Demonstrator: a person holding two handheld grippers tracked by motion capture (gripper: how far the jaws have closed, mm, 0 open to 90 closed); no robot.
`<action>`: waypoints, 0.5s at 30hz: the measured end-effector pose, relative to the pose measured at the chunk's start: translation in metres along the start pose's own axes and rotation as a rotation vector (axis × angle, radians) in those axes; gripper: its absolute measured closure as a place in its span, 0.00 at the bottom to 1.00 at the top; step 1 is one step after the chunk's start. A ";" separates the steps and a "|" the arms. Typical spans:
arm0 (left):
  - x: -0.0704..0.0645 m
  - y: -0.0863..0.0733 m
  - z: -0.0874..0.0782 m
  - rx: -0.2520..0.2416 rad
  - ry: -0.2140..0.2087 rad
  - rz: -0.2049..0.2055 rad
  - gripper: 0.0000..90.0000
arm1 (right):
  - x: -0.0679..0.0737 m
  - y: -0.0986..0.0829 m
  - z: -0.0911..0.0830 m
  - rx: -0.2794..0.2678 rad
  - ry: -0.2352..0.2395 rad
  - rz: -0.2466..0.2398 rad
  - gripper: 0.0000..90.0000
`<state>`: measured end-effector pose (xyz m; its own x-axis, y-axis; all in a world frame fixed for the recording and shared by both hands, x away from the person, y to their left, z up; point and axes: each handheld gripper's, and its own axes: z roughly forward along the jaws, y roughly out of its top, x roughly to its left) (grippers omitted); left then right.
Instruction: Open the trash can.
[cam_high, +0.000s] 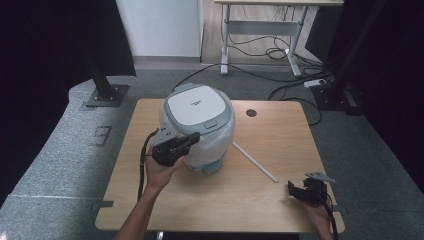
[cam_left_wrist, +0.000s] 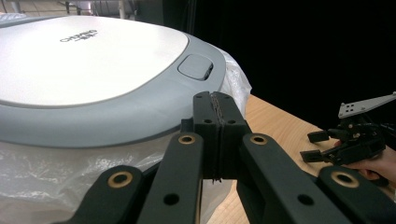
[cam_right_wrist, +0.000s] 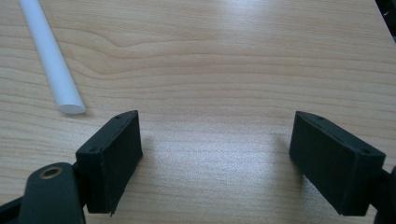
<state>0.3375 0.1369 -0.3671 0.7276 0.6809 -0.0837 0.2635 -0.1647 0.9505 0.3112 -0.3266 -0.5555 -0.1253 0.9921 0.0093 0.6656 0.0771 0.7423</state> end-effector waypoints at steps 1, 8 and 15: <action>0.000 0.000 0.000 0.002 -0.001 -0.001 0.98 | 0.000 0.000 0.000 0.000 0.000 0.000 0.18; 0.003 -0.005 0.004 0.005 -0.022 -0.026 0.98 | 0.000 0.000 0.000 -0.001 0.000 0.000 0.18; 0.002 0.001 0.005 0.002 -0.020 -0.017 0.99 | 0.000 0.000 0.000 0.000 0.000 0.000 0.18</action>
<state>0.3421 0.1342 -0.3678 0.7353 0.6695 -0.1057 0.2768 -0.1544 0.9484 0.3112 -0.3266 -0.5555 -0.1251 0.9921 0.0094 0.6657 0.0770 0.7422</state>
